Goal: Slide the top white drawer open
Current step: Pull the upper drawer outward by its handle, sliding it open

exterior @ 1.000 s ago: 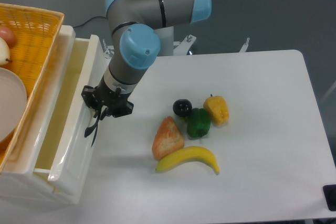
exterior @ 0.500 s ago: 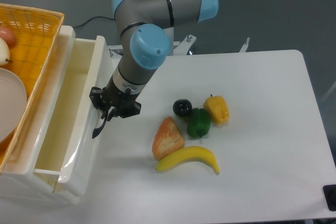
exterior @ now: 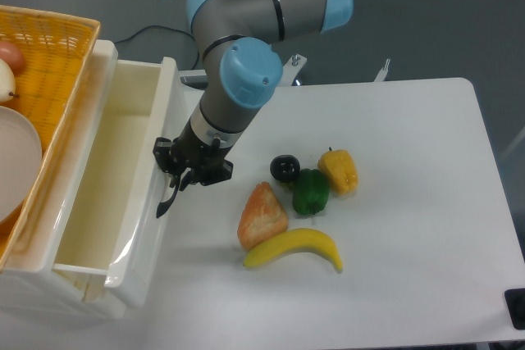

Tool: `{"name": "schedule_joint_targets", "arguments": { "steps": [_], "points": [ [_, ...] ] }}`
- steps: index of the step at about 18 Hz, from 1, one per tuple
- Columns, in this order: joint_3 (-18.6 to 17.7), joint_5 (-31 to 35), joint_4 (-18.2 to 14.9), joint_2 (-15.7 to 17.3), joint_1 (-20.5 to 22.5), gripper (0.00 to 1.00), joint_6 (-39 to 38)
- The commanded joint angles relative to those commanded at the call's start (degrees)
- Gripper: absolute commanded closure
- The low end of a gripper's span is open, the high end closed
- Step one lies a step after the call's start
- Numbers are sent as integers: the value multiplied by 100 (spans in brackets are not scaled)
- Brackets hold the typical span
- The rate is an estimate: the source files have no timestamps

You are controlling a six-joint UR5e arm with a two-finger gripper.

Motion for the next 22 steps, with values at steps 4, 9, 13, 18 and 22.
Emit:
{"name": "schedule_joint_targets", "arguments": {
  "steps": [4, 9, 13, 18, 22],
  "points": [
    [9, 0, 0, 0, 79, 77, 9],
    [18, -9, 9, -9, 185, 77, 18],
    [18, -9, 9, -9, 264, 76, 18],
    [18, -9, 9, -18, 378, 76, 114],
    [18, -9, 9, -18, 439, 76, 123]
  ]
}}
